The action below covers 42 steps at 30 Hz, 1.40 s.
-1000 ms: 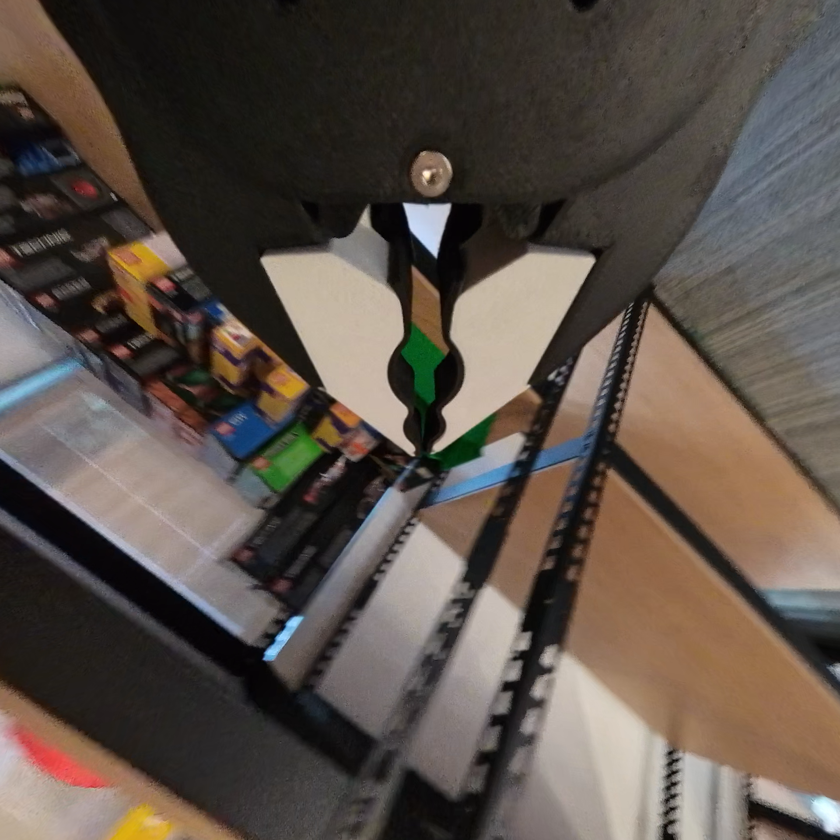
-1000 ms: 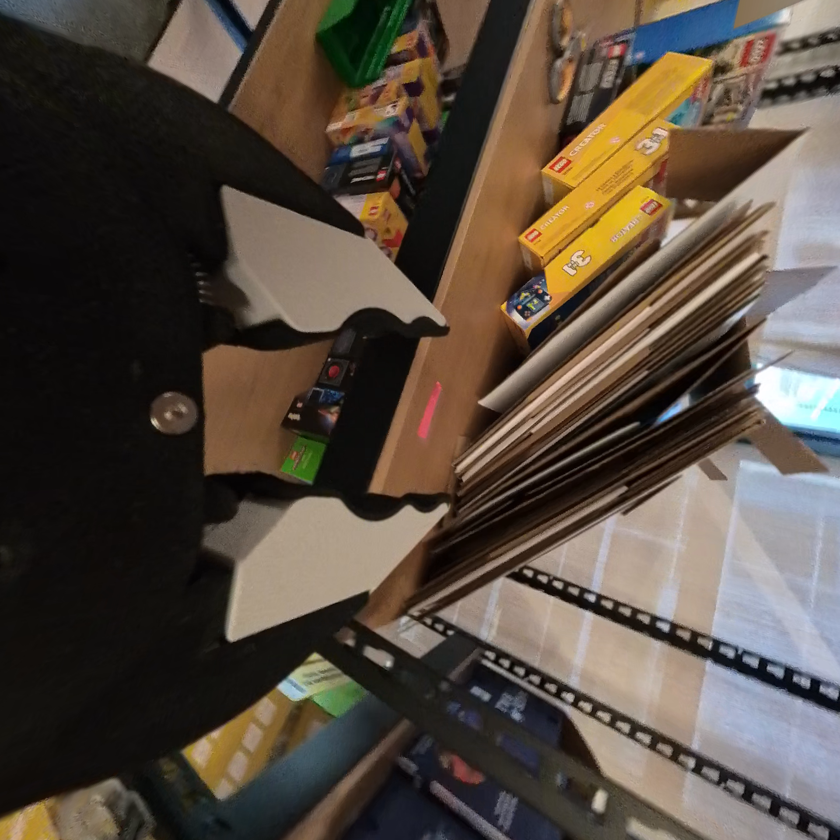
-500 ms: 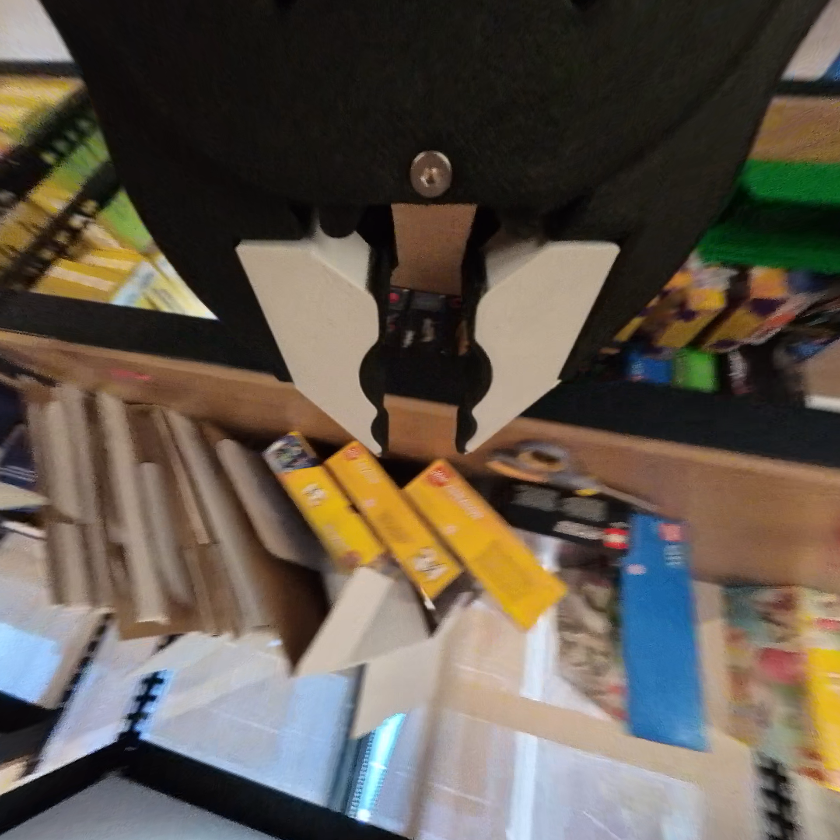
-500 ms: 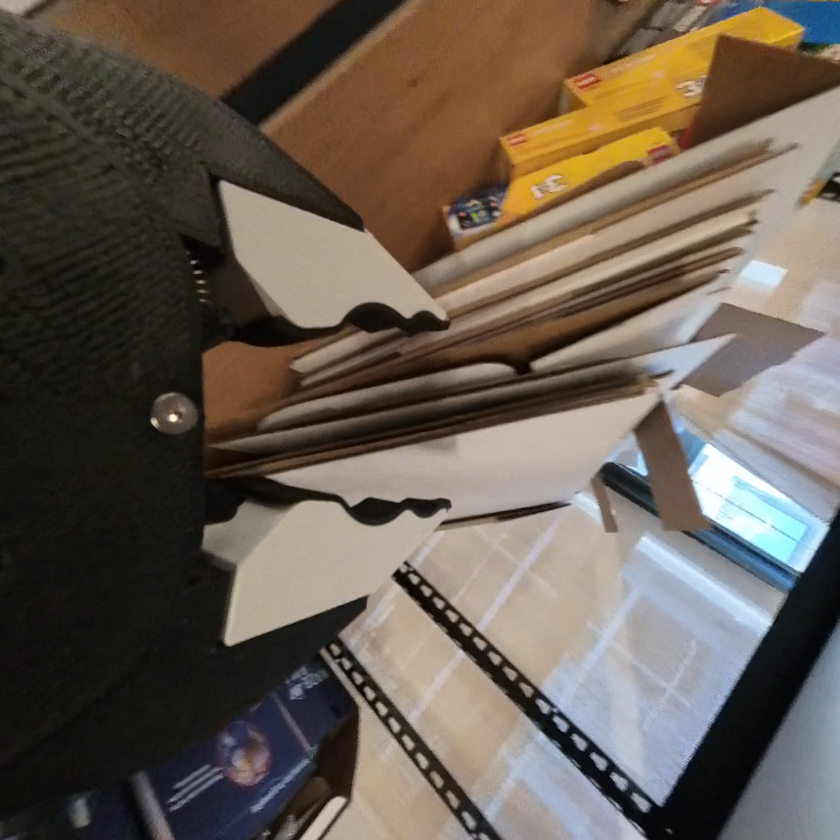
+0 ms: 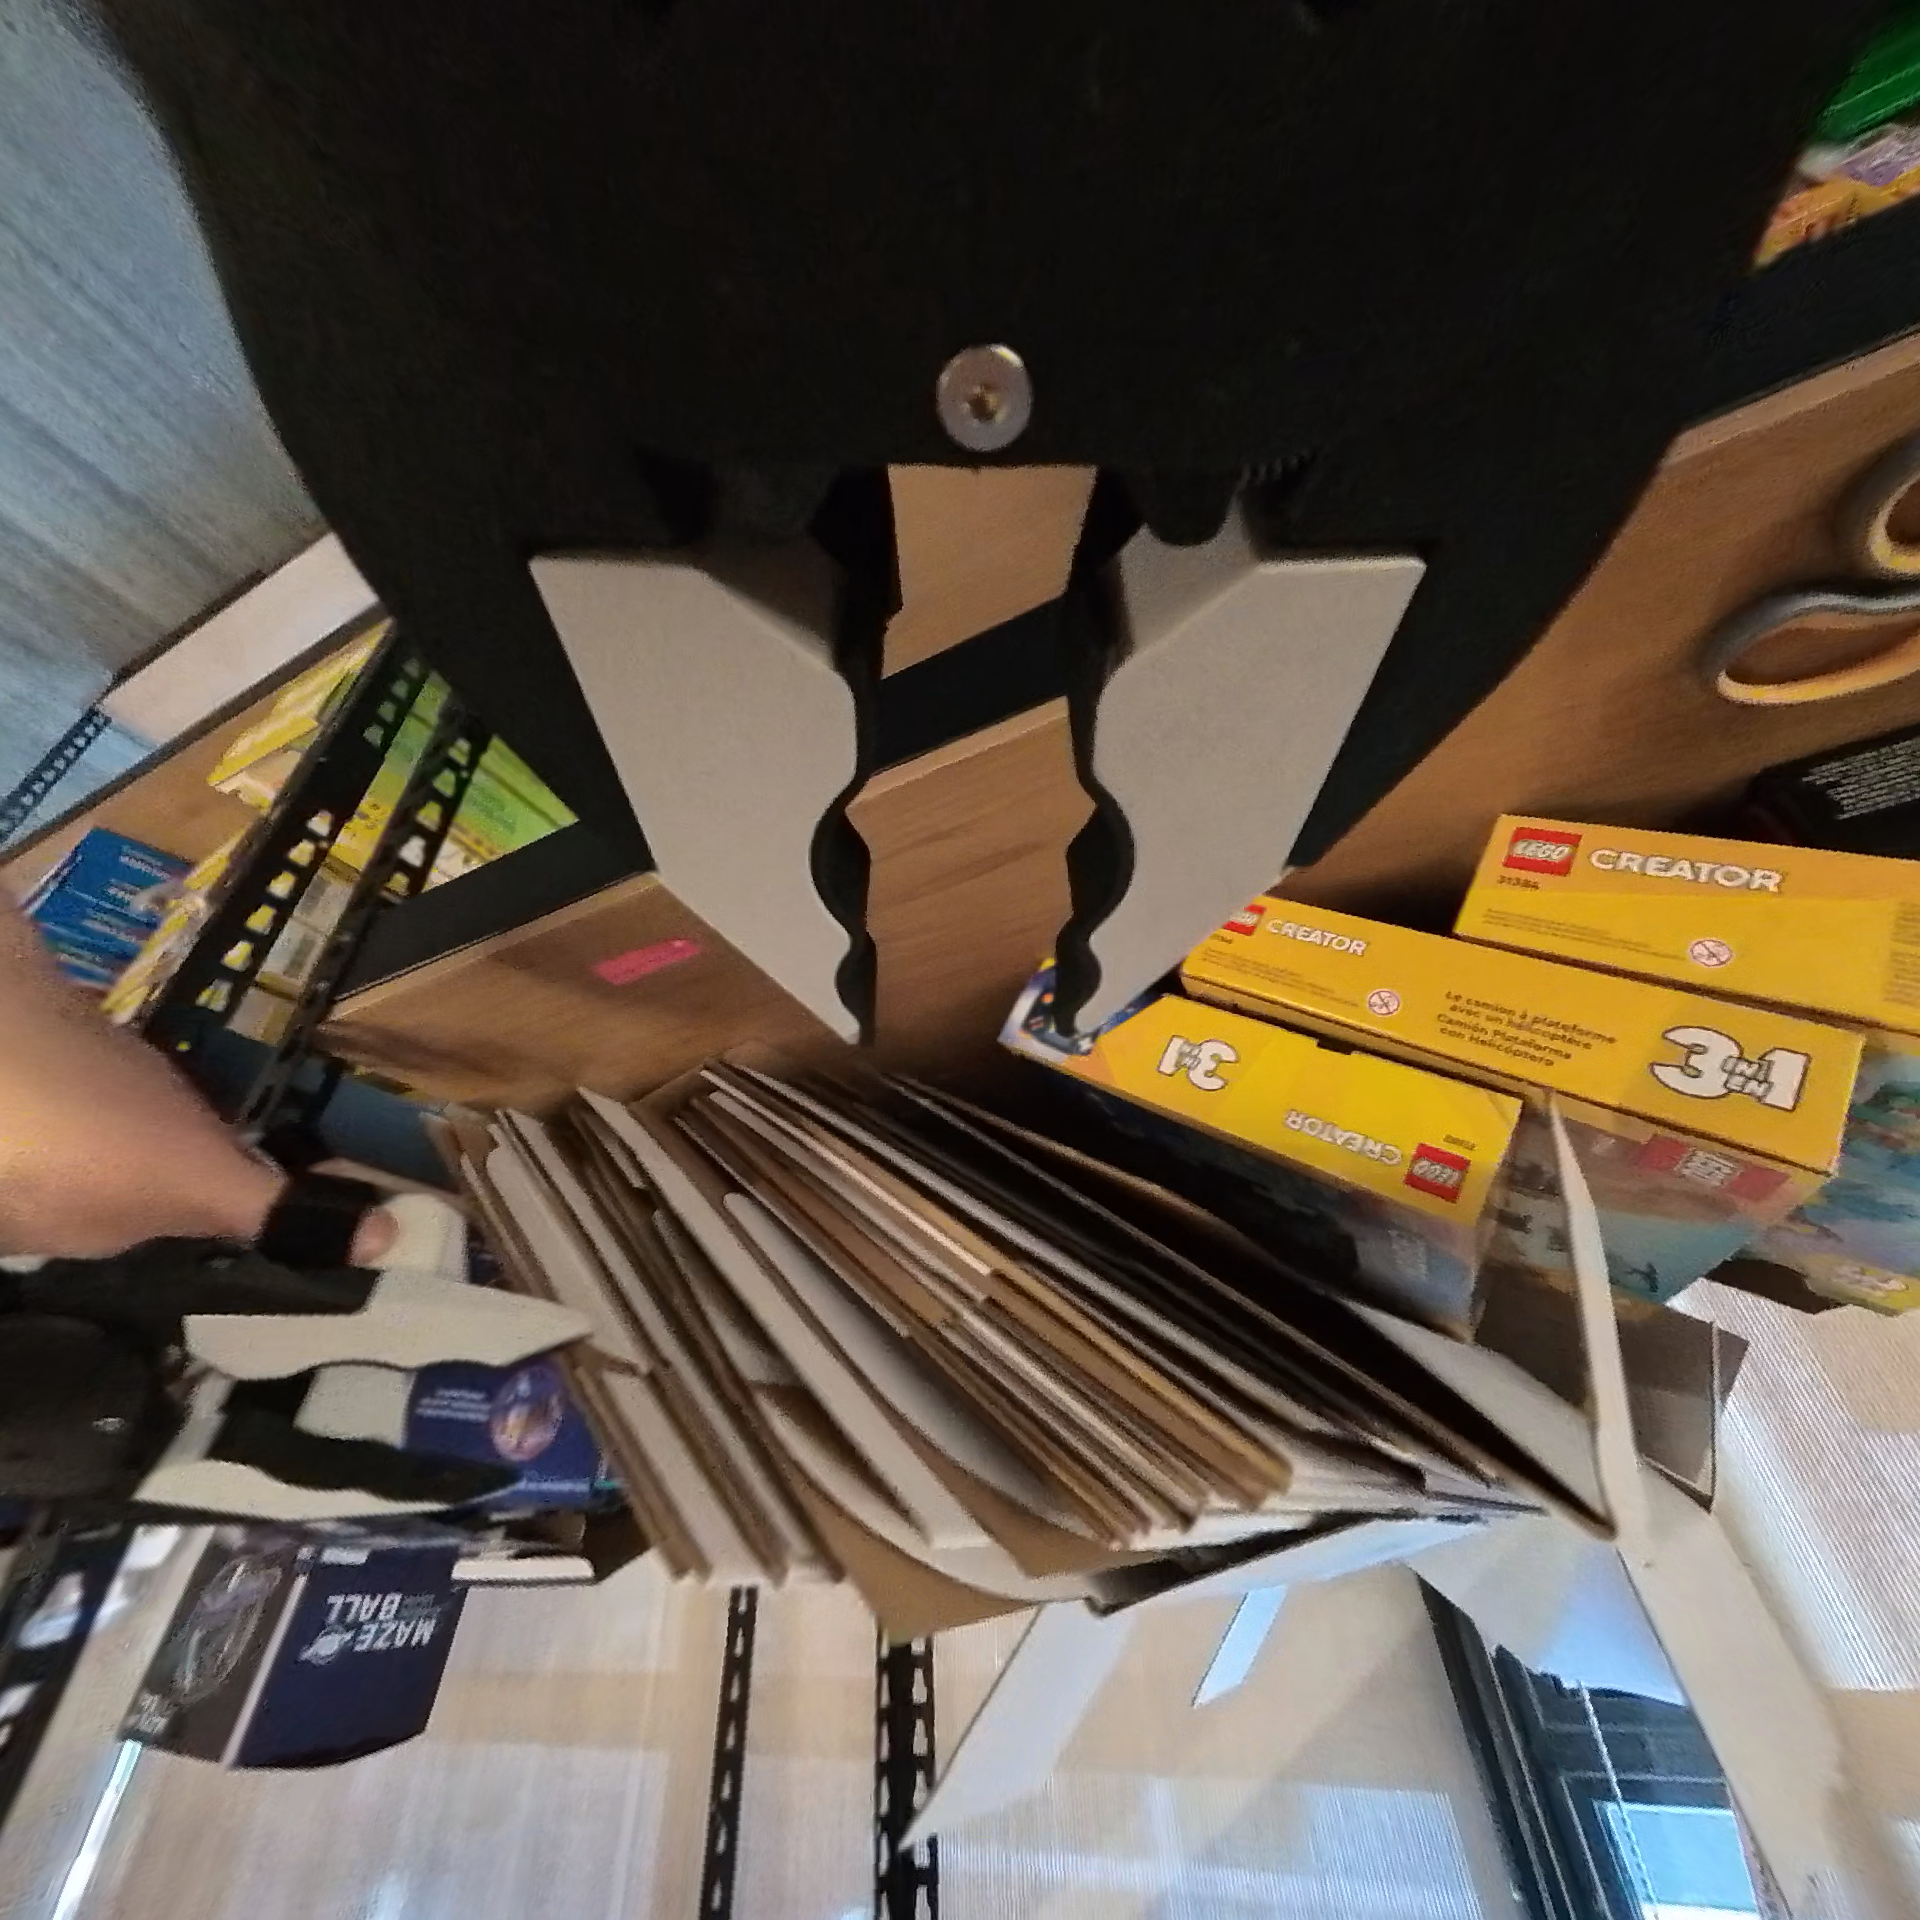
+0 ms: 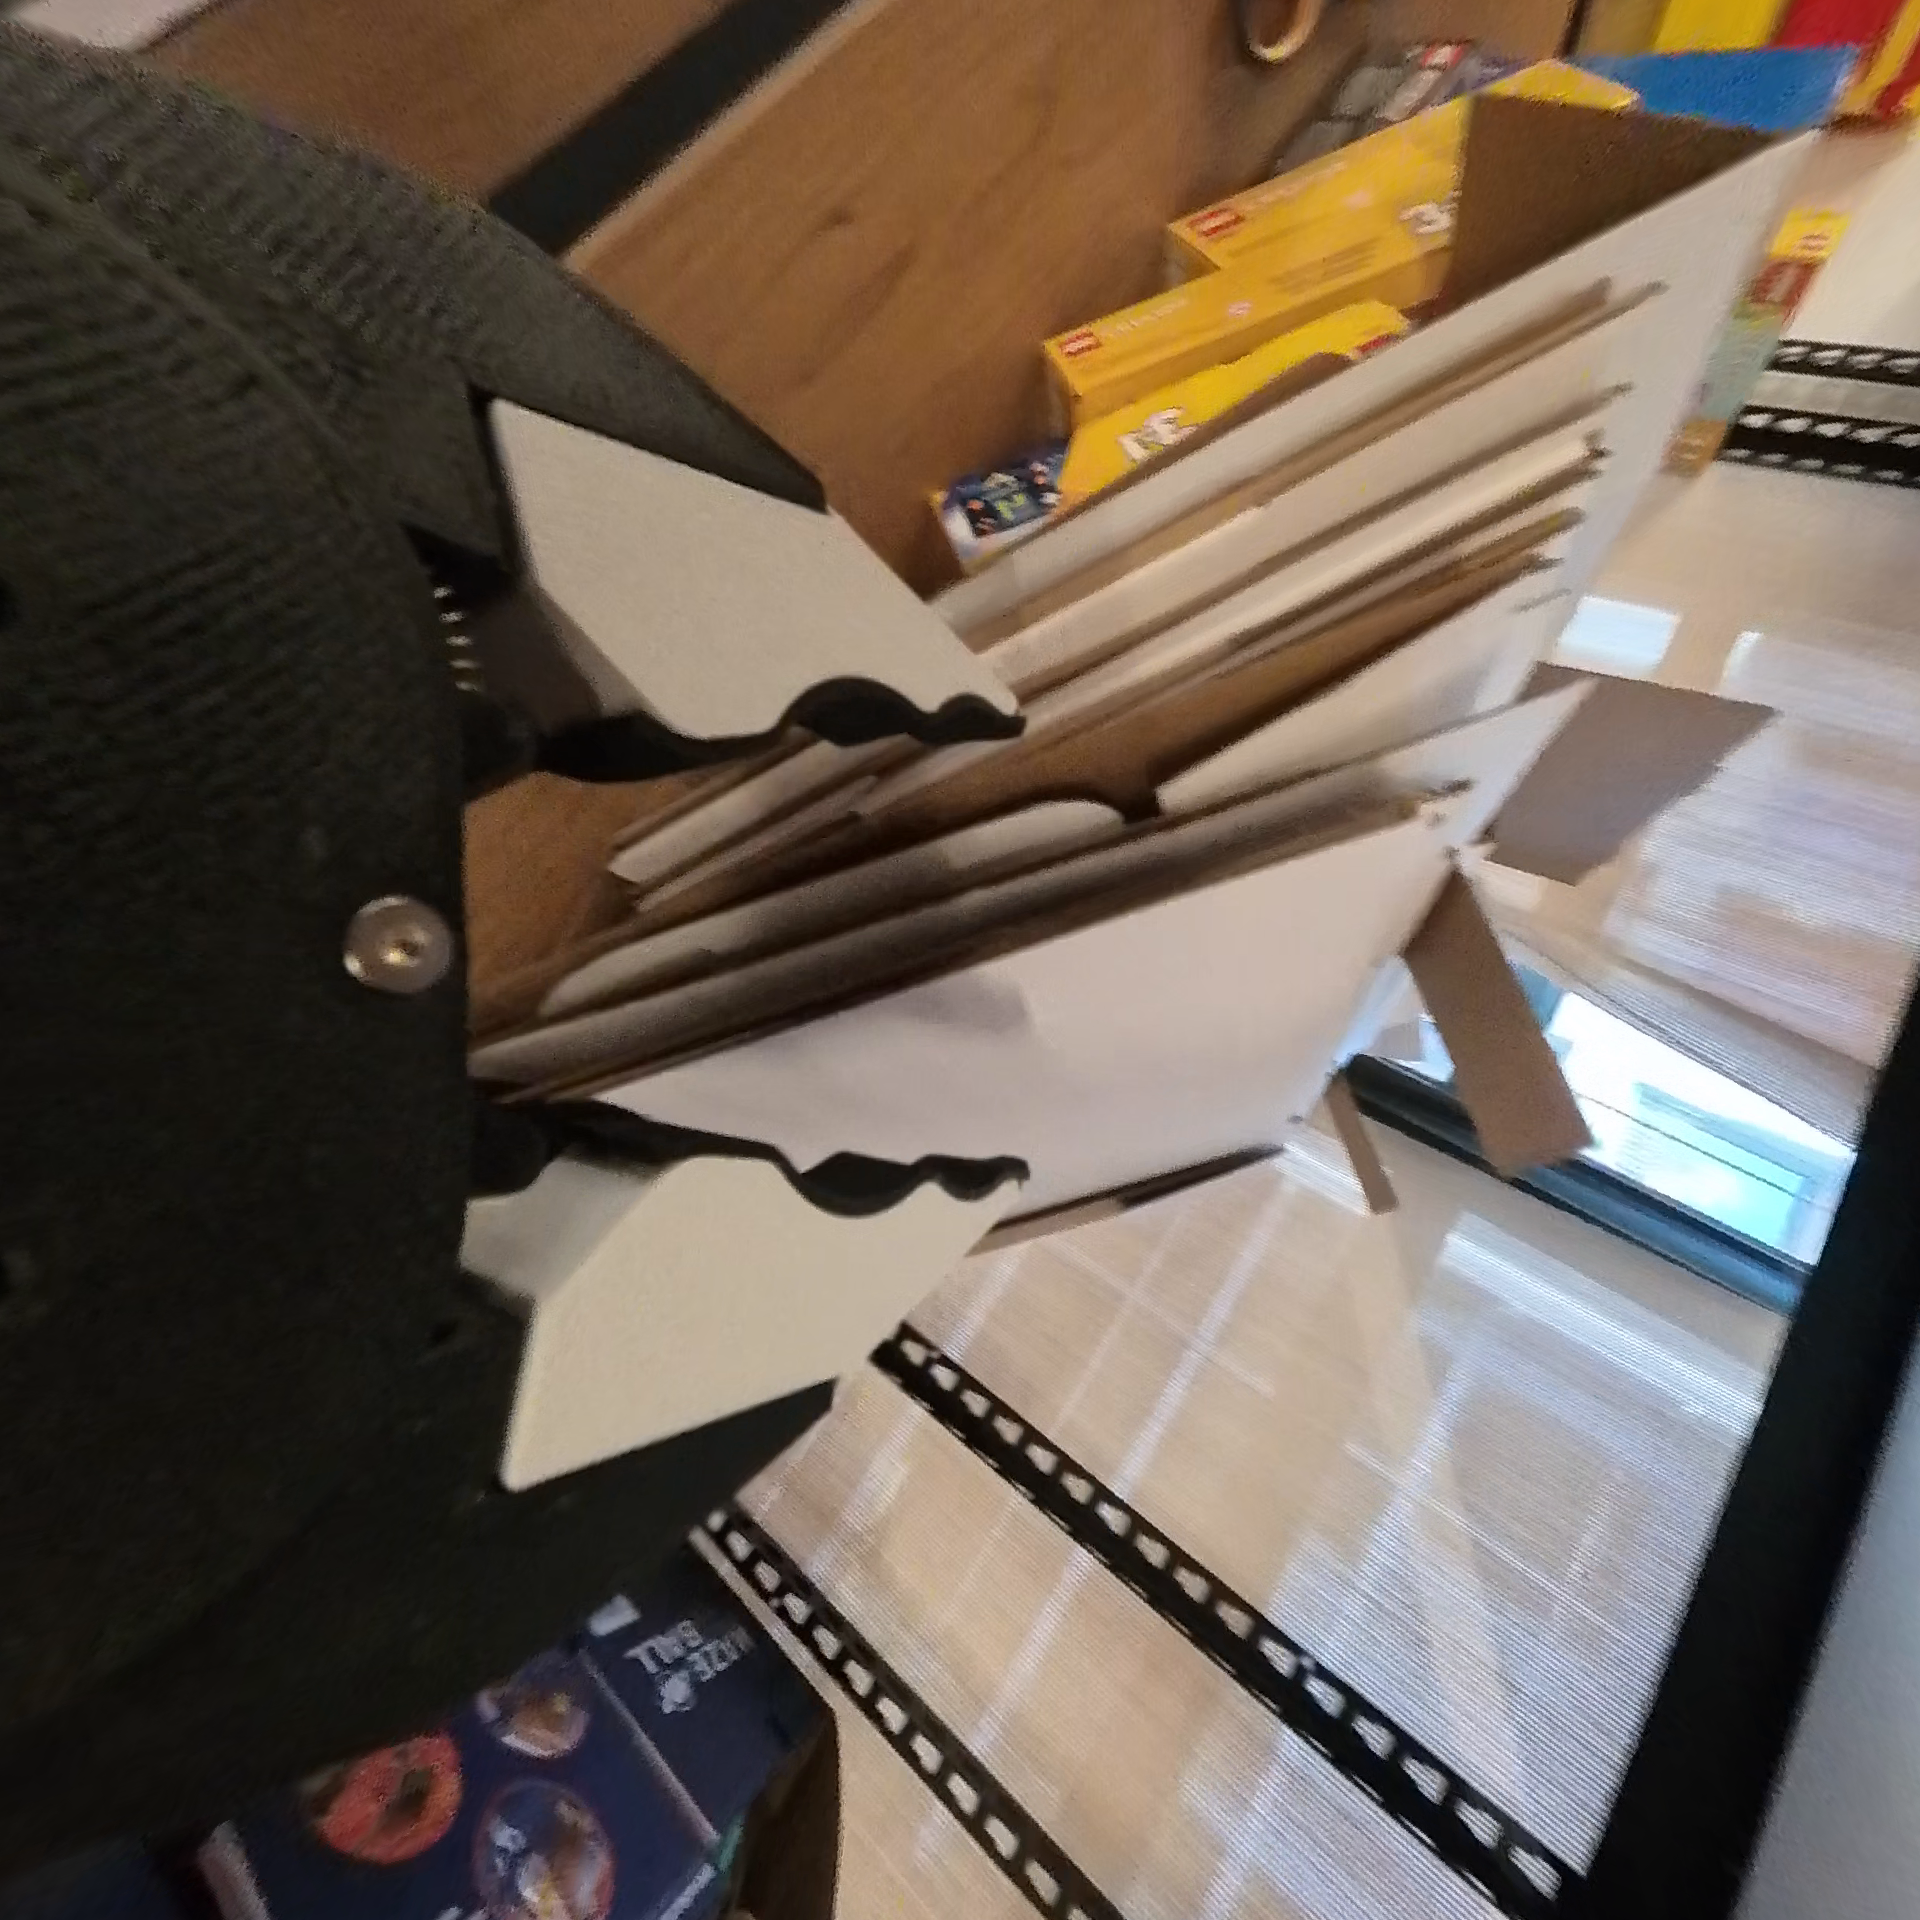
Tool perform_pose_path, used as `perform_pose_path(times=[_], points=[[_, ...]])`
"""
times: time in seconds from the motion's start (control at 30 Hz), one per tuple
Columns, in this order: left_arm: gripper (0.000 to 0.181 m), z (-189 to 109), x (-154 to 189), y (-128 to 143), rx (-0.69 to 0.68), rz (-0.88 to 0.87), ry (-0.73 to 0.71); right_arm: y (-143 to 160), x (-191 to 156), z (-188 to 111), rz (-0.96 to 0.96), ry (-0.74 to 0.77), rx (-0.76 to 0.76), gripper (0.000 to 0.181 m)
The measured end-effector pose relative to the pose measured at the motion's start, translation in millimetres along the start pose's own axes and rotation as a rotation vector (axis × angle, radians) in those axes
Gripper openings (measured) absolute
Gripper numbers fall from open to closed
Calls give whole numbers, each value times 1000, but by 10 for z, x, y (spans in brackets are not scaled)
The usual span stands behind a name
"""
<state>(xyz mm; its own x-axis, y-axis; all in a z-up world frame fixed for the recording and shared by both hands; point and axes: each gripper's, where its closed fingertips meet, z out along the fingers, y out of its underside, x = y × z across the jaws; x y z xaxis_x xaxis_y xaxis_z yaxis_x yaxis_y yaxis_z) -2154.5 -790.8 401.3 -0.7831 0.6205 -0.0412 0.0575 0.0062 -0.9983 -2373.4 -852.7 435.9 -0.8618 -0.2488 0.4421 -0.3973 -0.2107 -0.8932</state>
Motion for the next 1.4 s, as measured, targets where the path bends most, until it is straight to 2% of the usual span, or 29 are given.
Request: perform_pose_path(times=[0.1, 0.2, 0.27, 0.37, 0.47, 0.67, 0.87, 1.03, 1.17, 1.27, 1.4], points=[[36, 105, -222, 141, -14, -46, 30, 259, -88, -33, -83, -10, -120, 86], [38, 243, -385, 349, -32, -124, 79, 495, -96, -58, -123, 5, -214, 83], [38, 301, -416, 445, -42, -160, 113, 522, -38, -84, -94, 40, -237, 79], [37, 356, -451, 535, -62, -138, 134, 226, 14, -57, -34, 66, -159, 72], [37, 406, -448, 528, -44, -147, 142, -133, 12, 124, 20, 73, -73, 72], [36, 497, -202, 724, -67, -173, 212, -610, -100, 461, 100, 130, 3, 73], [33, 491, -75, 777, -50, -218, 276, -496, -156, 707, -49, 229, -114, 63], [33, 435, -116, 763, -39, -189, 272, -510, -220, 610, -129, 202, -98, 56], [31, 382, -193, 763, -30, -182, 258, -590, -76, 436, -66, 235, -25, 47], [31, 379, -205, 775, -37, -194, 264, -599, -66, 516, -18, 204, -40, 49], [31, 390, -190, 784, -40, -185, 268, -637, -121, 629, -94, 207, -56, 50]])
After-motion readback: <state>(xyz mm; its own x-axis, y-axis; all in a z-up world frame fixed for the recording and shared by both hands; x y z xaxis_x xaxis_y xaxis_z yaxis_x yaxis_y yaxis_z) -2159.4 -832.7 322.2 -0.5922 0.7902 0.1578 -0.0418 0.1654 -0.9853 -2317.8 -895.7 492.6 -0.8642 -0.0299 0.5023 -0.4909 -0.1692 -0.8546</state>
